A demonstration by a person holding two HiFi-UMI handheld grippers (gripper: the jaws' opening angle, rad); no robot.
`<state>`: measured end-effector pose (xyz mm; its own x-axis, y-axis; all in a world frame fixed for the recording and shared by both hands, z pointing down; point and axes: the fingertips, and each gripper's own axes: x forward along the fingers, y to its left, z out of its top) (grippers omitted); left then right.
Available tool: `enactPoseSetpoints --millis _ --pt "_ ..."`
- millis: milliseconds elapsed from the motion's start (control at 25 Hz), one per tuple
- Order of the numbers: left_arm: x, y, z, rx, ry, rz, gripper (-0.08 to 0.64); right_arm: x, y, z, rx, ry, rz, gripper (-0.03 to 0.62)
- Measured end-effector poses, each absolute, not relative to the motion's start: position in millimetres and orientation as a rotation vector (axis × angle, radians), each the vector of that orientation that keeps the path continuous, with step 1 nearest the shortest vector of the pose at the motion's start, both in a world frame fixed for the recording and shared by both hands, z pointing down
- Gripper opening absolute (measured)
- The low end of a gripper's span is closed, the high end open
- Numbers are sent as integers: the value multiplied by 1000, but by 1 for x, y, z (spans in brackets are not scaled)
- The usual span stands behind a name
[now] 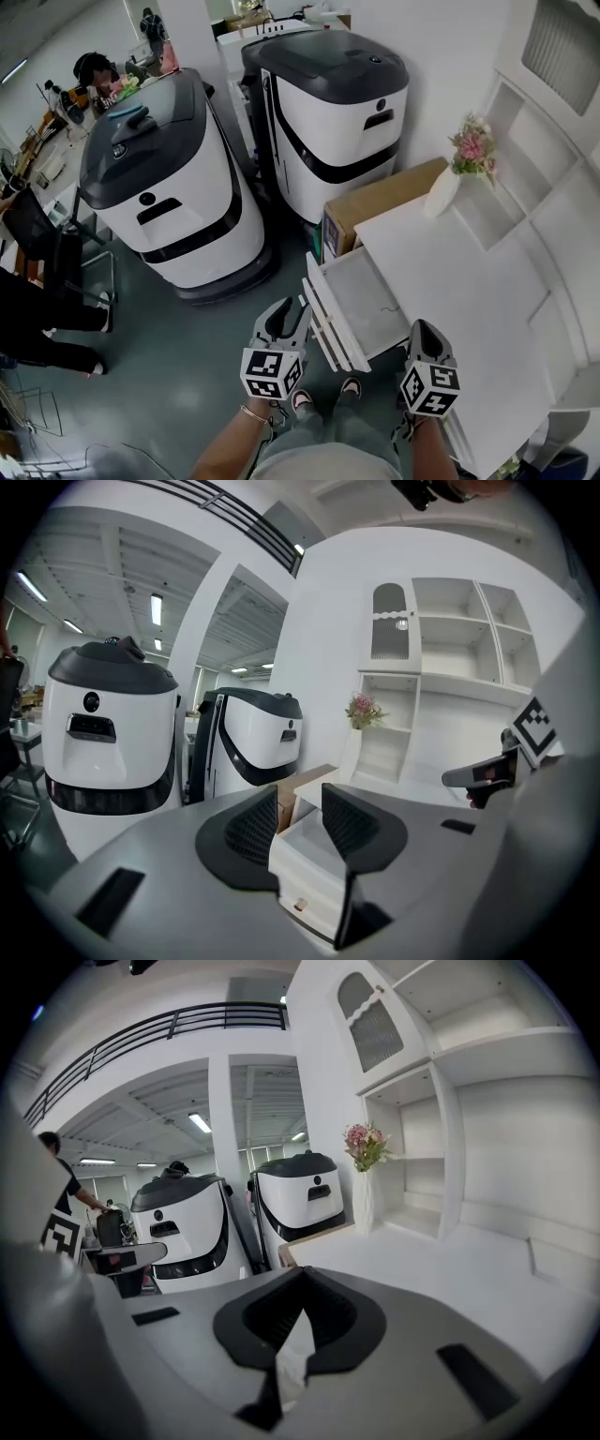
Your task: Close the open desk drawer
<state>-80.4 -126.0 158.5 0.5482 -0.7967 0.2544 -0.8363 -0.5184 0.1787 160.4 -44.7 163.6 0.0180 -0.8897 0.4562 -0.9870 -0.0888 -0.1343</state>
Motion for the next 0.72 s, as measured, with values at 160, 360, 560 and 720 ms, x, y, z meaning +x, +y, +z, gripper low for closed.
enactPoseSetpoints --millis 160,360,560,720 --pt "-74 -125 184 2487 -1333 240 158 168 -32 188 2046 -1910 697 6" --pt "-70 -119 232 2489 -1274 287 158 171 -12 236 2036 -1836 770 6" --pt "-67 -95 291 2502 -1138 369 158 169 24 284 2010 -1731 832 6" --pt "-63 -90 328 2514 -1086 404 158 173 42 319 1999 -1665 866 6"
